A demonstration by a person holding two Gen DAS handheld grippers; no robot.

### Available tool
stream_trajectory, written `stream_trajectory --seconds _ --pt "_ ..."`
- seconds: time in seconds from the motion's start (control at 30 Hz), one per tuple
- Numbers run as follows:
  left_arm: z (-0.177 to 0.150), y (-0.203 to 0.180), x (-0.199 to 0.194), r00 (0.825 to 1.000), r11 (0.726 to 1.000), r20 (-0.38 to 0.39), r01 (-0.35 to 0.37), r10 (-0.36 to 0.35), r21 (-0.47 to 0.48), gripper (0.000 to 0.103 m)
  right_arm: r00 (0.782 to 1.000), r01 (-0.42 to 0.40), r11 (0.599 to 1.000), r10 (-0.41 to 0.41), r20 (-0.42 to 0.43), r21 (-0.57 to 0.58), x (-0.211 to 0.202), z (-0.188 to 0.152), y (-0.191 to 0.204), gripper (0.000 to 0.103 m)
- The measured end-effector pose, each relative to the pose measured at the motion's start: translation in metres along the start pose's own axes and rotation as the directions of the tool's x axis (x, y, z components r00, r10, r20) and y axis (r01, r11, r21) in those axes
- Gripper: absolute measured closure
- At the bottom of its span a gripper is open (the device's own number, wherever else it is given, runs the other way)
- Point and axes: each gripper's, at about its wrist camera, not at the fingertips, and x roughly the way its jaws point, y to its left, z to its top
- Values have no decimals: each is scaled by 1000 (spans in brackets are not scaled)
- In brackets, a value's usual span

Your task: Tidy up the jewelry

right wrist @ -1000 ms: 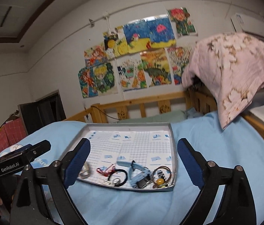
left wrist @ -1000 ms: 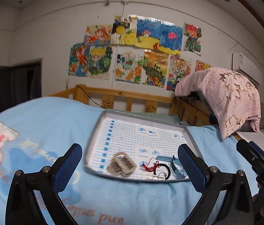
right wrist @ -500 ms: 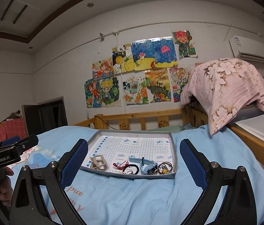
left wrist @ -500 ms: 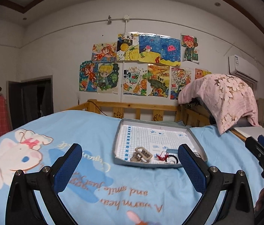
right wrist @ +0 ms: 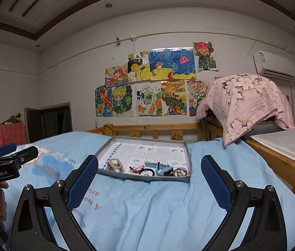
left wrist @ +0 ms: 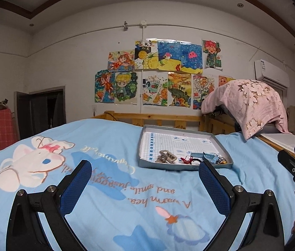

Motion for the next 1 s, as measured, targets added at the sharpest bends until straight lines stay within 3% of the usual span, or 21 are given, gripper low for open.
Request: stream_trajectory --seconds 0.17,0.37,0.57,1.0 --pt "-12 -1 -6 998 997 9 -55 55 56 0 999 45 999 -45 -1 -30 -14 -6 10 6" --pt "-29 6 -5 997 998 -52 -50 52 48 0 995 86 994 -89 -45 -74 -13 -14 19 6" --pt "-32 16 0 996 999 -87 -35 33 -15 0 992 69 997 -72 -103 -39 -6 -18 14 6" --pt "-33 14 -1 996 999 -82 -33 32 -10 0 991 53 998 -55 -125 -21 0 -26 12 6"
